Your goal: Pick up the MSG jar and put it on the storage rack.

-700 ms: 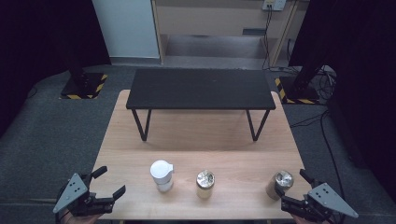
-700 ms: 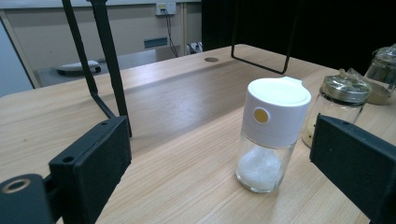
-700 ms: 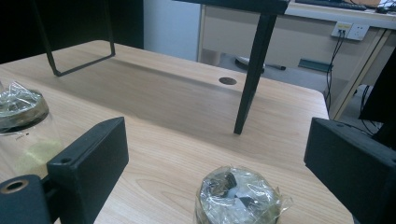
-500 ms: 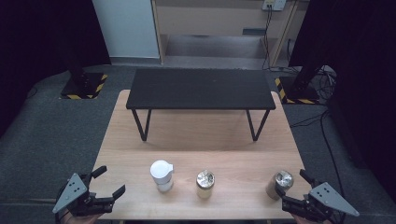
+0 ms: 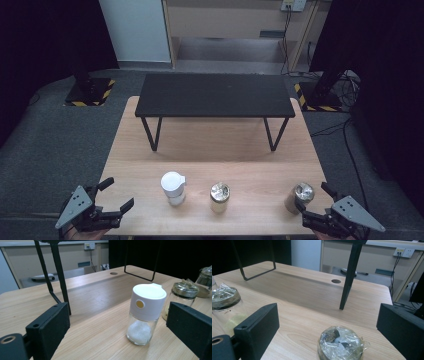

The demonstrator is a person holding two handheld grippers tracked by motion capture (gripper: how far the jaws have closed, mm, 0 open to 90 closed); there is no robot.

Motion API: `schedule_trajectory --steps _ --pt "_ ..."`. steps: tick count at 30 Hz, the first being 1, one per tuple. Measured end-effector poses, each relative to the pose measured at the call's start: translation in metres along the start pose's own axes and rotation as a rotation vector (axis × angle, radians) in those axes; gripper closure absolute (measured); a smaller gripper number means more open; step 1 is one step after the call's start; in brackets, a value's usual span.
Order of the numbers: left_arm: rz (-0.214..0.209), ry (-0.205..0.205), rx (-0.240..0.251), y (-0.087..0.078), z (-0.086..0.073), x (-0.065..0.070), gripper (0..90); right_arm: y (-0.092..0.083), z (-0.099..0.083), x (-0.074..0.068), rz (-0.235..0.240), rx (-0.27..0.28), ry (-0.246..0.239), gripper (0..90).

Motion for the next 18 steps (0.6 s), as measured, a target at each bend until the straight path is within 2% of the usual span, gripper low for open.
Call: schedule_trajectory --steps 13,18 --pt "-0.003 0.006 -0.009 -0.001 0.017 0.004 4.2 0.000 0.000 0.000 0.002 0.001 0.005 4.6" --pt "-0.027 0.013 -0.020 0.000 0.031 0.004 4.2 -0.001 -0.001 0.001 0.003 0.005 0.008 4.6"
Point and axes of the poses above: each handheld gripper's, and its own axes: y roughly forward along the jaws, z roughly out of its top, x roughly to its right, the point moved 2 cm from there along y, roughly forward along the jaws, and after that the axes turned 10 degrees about -y, right-handed, at the moved point
